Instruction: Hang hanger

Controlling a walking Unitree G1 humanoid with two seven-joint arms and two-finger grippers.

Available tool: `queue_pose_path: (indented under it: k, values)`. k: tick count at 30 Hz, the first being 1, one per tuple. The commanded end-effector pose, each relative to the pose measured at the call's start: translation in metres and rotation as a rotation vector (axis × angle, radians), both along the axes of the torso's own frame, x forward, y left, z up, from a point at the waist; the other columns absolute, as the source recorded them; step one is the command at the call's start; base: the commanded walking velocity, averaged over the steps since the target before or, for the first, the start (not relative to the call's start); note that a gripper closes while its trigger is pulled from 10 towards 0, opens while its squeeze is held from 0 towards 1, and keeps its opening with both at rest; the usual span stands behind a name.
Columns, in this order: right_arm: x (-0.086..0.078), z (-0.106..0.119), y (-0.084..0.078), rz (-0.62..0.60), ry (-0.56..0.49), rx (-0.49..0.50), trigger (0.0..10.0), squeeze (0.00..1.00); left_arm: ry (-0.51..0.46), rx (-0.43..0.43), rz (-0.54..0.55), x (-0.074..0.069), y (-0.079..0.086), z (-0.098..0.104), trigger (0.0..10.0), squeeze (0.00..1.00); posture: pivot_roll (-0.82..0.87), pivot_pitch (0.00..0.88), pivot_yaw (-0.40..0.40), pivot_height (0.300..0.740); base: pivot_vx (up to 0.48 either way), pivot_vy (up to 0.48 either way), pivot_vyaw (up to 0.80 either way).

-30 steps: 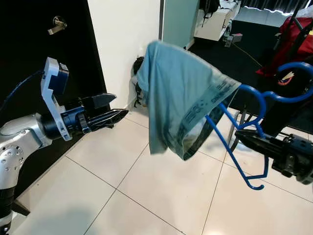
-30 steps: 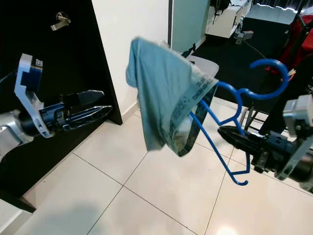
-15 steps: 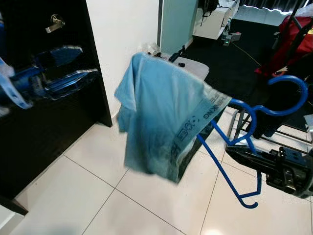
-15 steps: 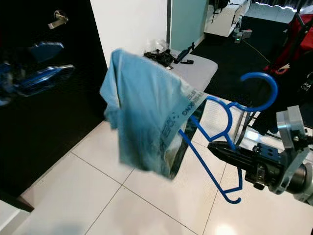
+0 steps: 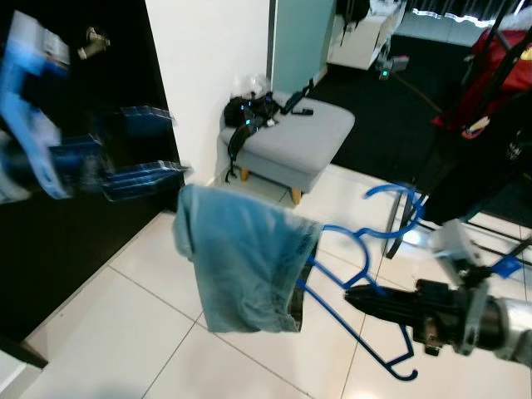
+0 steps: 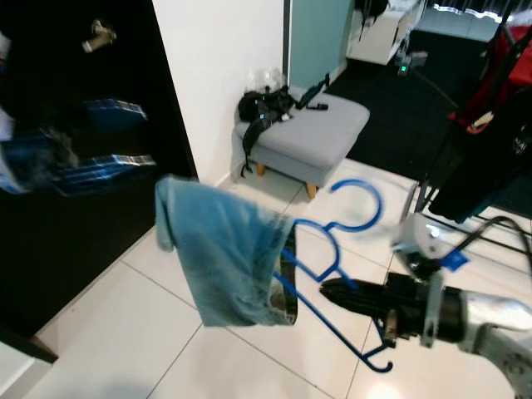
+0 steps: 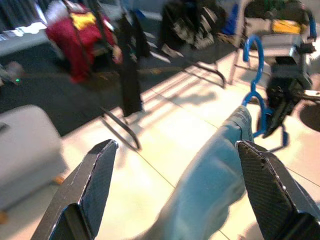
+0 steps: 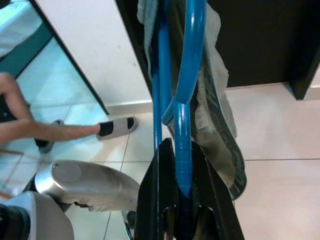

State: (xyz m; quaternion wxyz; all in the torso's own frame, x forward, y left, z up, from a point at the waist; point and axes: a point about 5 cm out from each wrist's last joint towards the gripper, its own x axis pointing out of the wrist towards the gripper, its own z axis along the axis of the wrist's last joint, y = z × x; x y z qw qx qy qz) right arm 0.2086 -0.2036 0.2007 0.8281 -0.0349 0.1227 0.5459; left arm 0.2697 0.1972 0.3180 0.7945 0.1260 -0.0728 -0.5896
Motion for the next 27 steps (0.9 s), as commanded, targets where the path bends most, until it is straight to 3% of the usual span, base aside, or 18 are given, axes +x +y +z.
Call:
queue_pose_path:
  k: [1,6,8,9,12,15,19,25,26,27]
  values:
    - [-0.001,0.000,0.005,0.031,-0.018,-0.016,10.0,0.00,0.005,0.032,-0.030,-0.001,-0.007,-0.006,10.0,0.00,-0.03,0.079,0.014,0.740,0.000,0.000,0.00]
    - [0.001,-0.003,0.008,0.059,-0.034,-0.075,10.0,0.00,0.041,0.130,-0.098,-0.002,-0.012,-0.014,10.0,0.00,-0.02,0.073,0.026,0.740,0.000,0.000,0.00]
    - [0.005,-0.003,0.013,0.081,-0.061,-0.121,10.0,0.00,0.076,0.243,-0.159,-0.004,-0.015,-0.023,10.0,0.00,-0.02,0.073,0.029,0.740,0.000,0.000,0.00]
    - [0.005,-0.003,0.013,0.081,-0.061,-0.121,10.0,0.00,0.076,0.243,-0.159,-0.004,-0.015,-0.023,10.0,0.00,-0.02,0.073,0.029,0.740,0.000,0.000,0.00]
    - [0.009,-0.003,0.019,0.111,-0.091,-0.167,10.0,0.00,0.086,0.390,-0.147,0.002,-0.011,-0.036,10.0,0.00,-0.02,0.074,0.038,0.740,0.000,0.000,0.00]
    - [0.009,-0.003,0.019,0.111,-0.091,-0.167,10.0,0.00,0.086,0.390,-0.147,0.002,-0.011,-0.036,10.0,0.00,-0.02,0.074,0.038,0.740,0.000,0.000,0.00]
    - [0.012,-0.004,0.021,0.126,-0.110,-0.208,10.0,0.00,0.072,0.528,-0.132,0.006,-0.009,-0.046,10.0,0.00,-0.02,0.073,0.042,0.740,0.000,0.000,0.00]
    - [0.015,-0.005,0.022,0.129,-0.122,-0.224,10.0,0.00,0.071,0.551,-0.125,0.009,-0.010,-0.047,10.0,0.00,-0.02,0.075,0.046,0.740,0.000,0.000,0.00]
    - [0.016,-0.004,0.023,0.127,-0.131,-0.223,10.0,0.00,0.082,0.567,-0.132,0.008,-0.011,-0.052,2.4,0.00,-0.02,0.077,0.048,0.740,0.000,0.000,0.00]
    - [0.016,-0.004,0.023,0.127,-0.131,-0.223,10.0,0.00,0.082,0.567,-0.132,0.008,-0.011,-0.052,2.4,0.00,-0.02,0.077,0.048,0.740,0.000,0.000,0.00]
